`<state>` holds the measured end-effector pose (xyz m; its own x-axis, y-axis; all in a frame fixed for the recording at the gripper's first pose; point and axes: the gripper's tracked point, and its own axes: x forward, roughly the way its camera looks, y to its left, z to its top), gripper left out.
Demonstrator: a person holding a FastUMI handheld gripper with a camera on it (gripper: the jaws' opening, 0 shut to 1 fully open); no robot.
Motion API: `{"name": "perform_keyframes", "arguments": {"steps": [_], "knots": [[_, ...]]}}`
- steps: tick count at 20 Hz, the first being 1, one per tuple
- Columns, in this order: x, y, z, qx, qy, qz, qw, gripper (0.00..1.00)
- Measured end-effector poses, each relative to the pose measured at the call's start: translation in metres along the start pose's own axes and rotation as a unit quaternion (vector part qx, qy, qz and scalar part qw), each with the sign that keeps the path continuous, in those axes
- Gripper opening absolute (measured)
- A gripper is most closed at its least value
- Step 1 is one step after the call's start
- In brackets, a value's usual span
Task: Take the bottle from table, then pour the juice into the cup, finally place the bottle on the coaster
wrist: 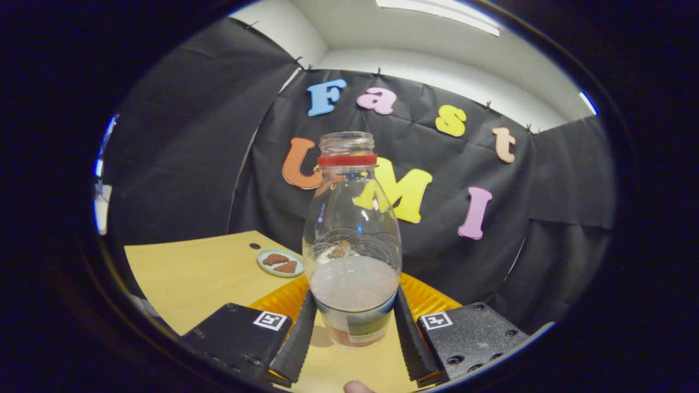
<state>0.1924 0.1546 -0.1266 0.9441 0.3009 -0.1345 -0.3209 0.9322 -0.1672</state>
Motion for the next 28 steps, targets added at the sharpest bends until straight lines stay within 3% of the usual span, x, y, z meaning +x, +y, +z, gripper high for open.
{"name": "perform_keyframes", "arguments": {"steps": [3,11,28], "knots": [[0.015,-0.011,-0.005,0.045,0.001,0.006,0.999,0.74],[0.072,0.005,-0.035,0.080,0.018,0.031,0.996,0.74],[0.144,0.043,-0.186,0.110,0.090,0.062,0.988,0.75]]}}
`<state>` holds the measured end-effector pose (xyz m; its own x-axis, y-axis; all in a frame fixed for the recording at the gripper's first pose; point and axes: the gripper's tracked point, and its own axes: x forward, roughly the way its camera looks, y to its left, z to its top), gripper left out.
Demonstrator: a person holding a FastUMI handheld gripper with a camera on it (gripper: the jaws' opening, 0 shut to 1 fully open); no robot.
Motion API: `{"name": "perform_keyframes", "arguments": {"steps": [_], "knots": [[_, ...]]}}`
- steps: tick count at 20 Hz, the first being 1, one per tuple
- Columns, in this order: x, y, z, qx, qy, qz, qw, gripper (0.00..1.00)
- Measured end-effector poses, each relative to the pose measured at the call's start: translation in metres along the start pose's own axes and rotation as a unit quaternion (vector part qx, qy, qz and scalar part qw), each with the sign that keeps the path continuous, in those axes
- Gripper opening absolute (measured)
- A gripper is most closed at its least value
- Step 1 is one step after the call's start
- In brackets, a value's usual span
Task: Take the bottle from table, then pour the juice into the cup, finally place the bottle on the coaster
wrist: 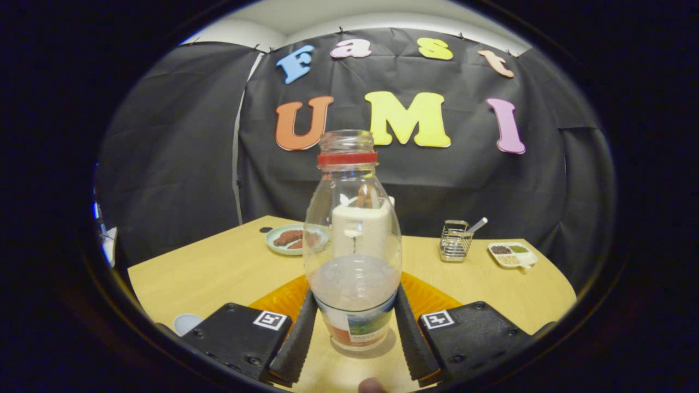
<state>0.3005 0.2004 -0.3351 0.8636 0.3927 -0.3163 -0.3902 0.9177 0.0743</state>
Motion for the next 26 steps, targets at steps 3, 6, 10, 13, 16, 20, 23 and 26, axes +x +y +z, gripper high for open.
{"name": "perform_keyframes", "arguments": {"steps": [3,6,10,13,16,20,23,26], "knots": [[0.014,-0.003,-0.012,0.007,0.009,-0.003,1.000,0.75],[0.027,-0.009,-0.012,0.007,0.017,-0.008,1.000,0.75],[0.034,-0.014,-0.019,0.008,0.022,-0.011,1.000,0.77],[0.037,-0.013,-0.020,0.005,0.022,-0.014,1.000,0.77],[0.038,-0.014,-0.021,-0.001,0.022,-0.018,1.000,0.80],[0.035,-0.009,-0.025,0.006,0.027,-0.015,1.000,0.86],[0.033,-0.008,-0.024,0.005,0.026,-0.020,0.999,0.93],[0.027,-0.009,-0.019,0.003,0.022,-0.026,0.999,1.00]]}}
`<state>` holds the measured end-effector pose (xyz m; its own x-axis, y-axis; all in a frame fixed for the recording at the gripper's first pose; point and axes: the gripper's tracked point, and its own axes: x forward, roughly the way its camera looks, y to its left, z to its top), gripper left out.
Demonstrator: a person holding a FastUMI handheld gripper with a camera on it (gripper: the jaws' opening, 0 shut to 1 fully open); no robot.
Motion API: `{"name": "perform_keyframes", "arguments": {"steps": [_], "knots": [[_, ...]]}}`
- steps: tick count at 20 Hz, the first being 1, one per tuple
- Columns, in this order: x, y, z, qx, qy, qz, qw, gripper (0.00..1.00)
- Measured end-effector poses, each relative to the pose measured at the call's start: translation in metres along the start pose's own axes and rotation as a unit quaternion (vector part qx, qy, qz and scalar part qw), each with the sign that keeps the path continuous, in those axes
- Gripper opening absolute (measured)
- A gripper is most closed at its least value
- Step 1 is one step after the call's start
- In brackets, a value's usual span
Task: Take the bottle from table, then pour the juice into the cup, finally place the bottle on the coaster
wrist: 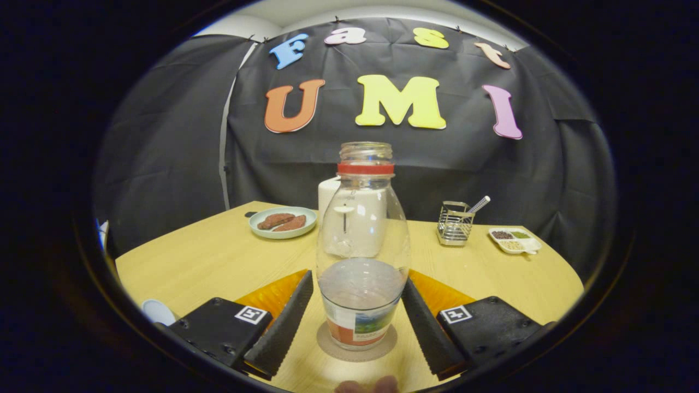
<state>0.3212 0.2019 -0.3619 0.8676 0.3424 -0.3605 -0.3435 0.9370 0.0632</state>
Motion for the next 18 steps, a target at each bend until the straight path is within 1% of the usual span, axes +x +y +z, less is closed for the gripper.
{"name": "perform_keyframes", "arguments": {"steps": [2,5,8,10,13,17,18], "knots": [[-0.006,0.000,0.008,0.005,-0.006,-0.004,1.000,1.00],[-0.021,0.003,0.028,0.026,-0.019,0.001,0.999,1.00],[-0.042,0.005,0.063,0.024,-0.045,-0.002,0.999,1.00],[-0.065,0.009,0.092,0.016,-0.065,-0.007,0.998,1.00],[-0.108,0.013,0.139,-0.005,-0.099,-0.023,0.995,1.00],[-0.190,0.014,0.196,-0.021,-0.141,-0.042,0.989,1.00],[-0.211,0.009,0.205,-0.019,-0.149,-0.054,0.987,1.00]]}}
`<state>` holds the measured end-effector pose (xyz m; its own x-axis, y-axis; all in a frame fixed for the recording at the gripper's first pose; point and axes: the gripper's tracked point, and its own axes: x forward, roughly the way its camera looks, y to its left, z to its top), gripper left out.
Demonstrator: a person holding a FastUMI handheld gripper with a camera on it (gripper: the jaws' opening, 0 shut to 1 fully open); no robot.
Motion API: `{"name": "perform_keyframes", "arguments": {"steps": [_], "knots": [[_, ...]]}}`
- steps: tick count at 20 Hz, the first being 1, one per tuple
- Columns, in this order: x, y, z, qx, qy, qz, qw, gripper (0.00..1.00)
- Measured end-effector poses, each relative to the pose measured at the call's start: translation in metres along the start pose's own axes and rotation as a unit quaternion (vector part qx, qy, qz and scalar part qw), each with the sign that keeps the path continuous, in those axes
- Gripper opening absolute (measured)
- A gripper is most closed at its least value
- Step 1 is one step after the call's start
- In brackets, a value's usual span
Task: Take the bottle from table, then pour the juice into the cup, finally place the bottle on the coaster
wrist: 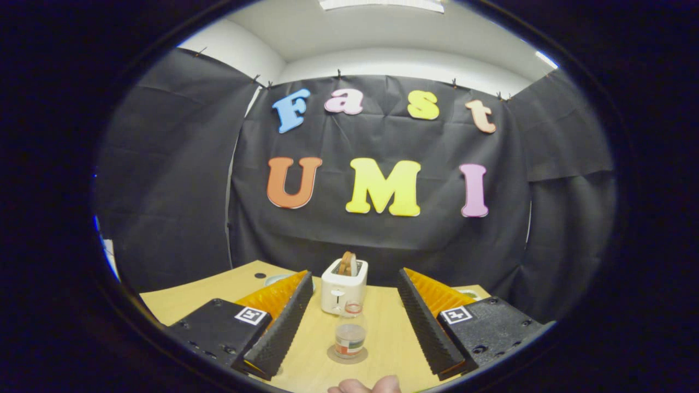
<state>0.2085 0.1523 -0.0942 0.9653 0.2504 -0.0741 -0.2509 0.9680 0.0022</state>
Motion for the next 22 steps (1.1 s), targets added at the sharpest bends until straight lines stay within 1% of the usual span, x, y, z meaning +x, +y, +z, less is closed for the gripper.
{"name": "perform_keyframes", "arguments": {"steps": [2,5,7,10,12,15,22], "knots": [[-0.033,-0.015,0.022,-0.005,-0.004,-0.027,1.000,1.00],[-0.079,-0.022,0.047,-0.007,-0.013,-0.047,0.999,1.00],[-0.108,-0.029,0.056,0.002,-0.020,-0.065,0.998,1.00],[-0.145,-0.031,0.055,0.026,-0.021,-0.072,0.997,1.00],[-0.164,-0.037,0.057,0.025,-0.018,-0.079,0.996,1.00],[-0.185,-0.036,0.063,0.028,-0.018,-0.078,0.996,1.00],[-0.213,-0.038,0.080,0.023,-0.036,-0.087,0.995,1.00]]}}
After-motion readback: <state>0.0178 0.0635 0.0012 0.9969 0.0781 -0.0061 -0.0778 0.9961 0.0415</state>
